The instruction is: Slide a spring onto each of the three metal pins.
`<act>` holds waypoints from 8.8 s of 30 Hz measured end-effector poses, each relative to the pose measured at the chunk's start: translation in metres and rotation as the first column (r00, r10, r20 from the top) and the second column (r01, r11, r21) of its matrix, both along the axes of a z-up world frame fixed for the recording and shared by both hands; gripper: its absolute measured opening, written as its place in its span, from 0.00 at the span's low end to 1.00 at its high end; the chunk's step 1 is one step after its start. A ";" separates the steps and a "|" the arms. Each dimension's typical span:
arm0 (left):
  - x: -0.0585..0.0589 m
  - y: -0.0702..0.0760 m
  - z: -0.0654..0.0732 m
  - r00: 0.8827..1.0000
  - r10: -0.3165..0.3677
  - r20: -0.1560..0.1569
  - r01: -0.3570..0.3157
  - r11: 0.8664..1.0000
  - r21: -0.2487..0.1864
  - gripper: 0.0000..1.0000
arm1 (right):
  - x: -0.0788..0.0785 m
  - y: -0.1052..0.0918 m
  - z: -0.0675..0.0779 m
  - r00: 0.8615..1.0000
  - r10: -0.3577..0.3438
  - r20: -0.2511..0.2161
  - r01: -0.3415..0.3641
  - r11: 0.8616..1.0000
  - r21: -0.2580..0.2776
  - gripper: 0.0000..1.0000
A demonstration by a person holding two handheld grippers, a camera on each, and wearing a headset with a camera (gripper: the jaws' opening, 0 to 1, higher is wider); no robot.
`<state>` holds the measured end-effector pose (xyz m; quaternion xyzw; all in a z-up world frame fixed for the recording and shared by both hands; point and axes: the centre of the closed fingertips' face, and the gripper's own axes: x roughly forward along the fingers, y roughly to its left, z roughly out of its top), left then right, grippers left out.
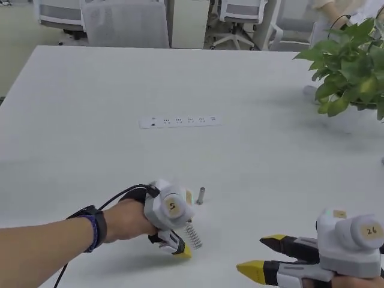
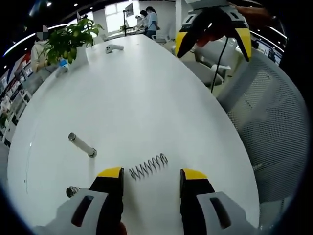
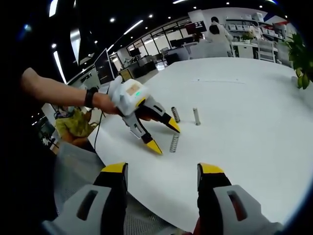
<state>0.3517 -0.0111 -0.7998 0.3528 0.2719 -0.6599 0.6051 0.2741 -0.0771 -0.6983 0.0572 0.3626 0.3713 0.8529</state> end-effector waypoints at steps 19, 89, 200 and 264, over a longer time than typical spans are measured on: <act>-0.006 -0.002 -0.008 0.997 -0.072 0.007 0.072 0.996 0.049 0.20 | -0.001 -0.001 0.000 1.000 -0.010 -0.002 0.010 1.000 0.005 0.54; -0.030 0.081 0.011 0.957 0.268 -0.108 -0.271 0.962 -0.017 0.02 | -0.005 0.044 -0.004 0.990 0.138 0.001 -0.138 0.990 0.007 0.56; -0.088 0.074 0.110 0.974 0.215 -0.072 -0.227 0.935 -0.272 0.02 | -0.015 0.146 0.010 0.796 0.595 0.111 -0.596 0.802 -0.029 0.09; -0.089 0.052 0.111 0.969 0.243 -0.036 -0.240 0.904 -0.354 0.02 | -0.020 0.142 0.027 0.635 0.771 0.047 -0.727 0.617 -0.299 0.09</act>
